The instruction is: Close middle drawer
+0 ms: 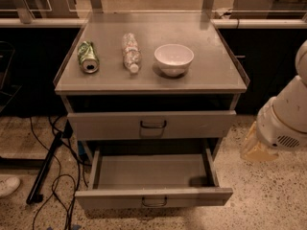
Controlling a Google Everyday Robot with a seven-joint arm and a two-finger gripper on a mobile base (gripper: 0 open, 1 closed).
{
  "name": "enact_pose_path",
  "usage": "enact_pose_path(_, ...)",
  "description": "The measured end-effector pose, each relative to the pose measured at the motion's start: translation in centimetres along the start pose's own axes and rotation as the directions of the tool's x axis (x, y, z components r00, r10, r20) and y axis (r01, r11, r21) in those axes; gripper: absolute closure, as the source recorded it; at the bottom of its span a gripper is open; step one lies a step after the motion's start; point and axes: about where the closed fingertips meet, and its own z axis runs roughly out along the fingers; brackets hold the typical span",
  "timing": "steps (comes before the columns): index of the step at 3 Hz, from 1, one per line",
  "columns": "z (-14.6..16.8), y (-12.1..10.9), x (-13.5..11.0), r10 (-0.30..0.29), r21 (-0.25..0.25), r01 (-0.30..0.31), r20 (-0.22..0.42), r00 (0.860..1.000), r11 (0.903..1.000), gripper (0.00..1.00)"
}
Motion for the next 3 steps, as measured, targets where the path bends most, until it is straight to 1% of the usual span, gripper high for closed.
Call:
enact_pose_path(1, 0.5, 0.3, 0.2, 0.007, -0.012, -0.007, 0.001, 1.000, 0.9999, 1.00)
enact_pose_path(2, 2.5, 1.2, 0.7, 0.033, -0.056, -0.033, 0.004, 0.999, 0.9979, 1.00)
enact_pose_path(3, 7.3, 2.7, 1.9, 0.076, -0.109, -0.077, -0.014, 0.997, 0.9910, 1.00)
